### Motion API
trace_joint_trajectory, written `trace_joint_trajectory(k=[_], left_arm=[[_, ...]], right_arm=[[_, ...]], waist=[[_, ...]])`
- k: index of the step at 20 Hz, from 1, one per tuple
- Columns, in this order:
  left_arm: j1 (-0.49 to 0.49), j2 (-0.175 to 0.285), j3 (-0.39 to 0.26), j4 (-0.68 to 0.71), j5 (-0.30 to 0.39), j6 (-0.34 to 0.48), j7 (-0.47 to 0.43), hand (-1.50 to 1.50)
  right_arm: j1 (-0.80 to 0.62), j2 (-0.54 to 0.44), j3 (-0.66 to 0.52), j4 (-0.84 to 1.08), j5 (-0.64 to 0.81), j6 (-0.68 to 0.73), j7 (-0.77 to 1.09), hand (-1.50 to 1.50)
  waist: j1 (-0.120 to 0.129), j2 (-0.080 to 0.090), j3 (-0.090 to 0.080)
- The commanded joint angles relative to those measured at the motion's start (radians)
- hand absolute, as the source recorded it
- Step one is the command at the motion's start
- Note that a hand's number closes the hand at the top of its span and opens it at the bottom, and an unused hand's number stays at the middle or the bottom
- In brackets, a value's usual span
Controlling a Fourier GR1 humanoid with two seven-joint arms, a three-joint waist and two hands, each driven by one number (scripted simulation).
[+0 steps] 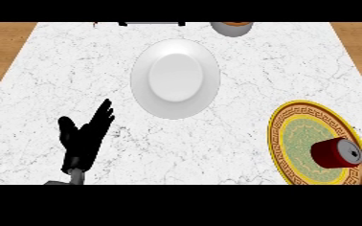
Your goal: Pick the can from the plate and place it in the plate
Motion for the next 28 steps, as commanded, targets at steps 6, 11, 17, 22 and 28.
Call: trace_joint_trajectory(k=[6, 11, 17, 22, 28], left_arm=[[0.008, -0.028, 0.011, 0.021, -0.03, 0.0, -0.002, 0.0], [-0.028, -0.043, 0.033, 0.086, -0.05, -0.018, -0.039, 0.0], [-0.042, -0.066, 0.051, 0.098, -0.051, -0.042, -0.018, 0.0], [0.017, -0.049, 0.083, 0.052, -0.051, -0.088, -0.028, 0.0], [-0.051, -0.094, 0.075, 0.082, -0.103, -0.041, 0.015, 0.0]], right_arm=[[-0.171, 0.023, 0.22, -0.099, 0.244, 0.038, 0.357, -1.5], [-0.218, 0.083, 0.311, -0.051, 0.366, 0.077, 0.41, -1.5], [-0.351, 0.188, 0.391, -0.021, 0.425, 0.13, 0.498, -1.5], [-0.347, 0.269, 0.372, 0.02, 0.494, 0.149, 0.408, -1.5], [-0.35, 0.317, 0.405, 0.048, 0.631, 0.151, 0.469, -1.5]], waist=[[0.007, 0.0, 0.001], [0.002, 0.0, 0.001], [0.002, -0.001, 0.001], [0.0, -0.002, 0.002], [-0.002, -0.001, 0.002]])
